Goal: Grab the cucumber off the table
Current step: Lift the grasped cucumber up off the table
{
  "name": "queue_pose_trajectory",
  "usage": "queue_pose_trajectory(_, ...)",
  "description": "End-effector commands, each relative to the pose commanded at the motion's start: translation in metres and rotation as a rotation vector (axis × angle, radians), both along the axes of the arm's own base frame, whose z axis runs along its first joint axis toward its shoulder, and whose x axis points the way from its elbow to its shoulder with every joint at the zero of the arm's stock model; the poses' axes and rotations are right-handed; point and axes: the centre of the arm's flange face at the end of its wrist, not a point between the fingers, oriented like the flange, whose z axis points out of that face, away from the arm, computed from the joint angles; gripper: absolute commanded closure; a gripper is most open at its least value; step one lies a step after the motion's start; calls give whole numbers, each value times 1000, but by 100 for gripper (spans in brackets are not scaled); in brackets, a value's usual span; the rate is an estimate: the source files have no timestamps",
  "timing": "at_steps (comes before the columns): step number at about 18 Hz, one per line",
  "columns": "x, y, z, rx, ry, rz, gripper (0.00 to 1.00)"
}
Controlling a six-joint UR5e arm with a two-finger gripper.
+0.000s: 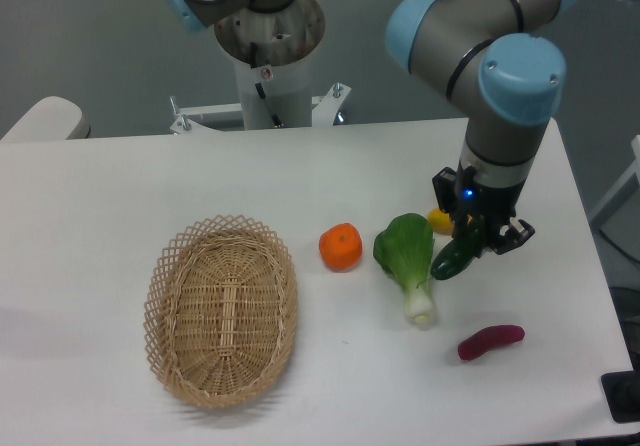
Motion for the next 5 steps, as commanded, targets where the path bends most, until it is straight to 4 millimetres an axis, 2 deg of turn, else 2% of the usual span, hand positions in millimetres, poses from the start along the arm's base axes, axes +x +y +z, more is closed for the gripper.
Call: queue_pose_trajectory(5,-2,-1,2,4,3,4,85)
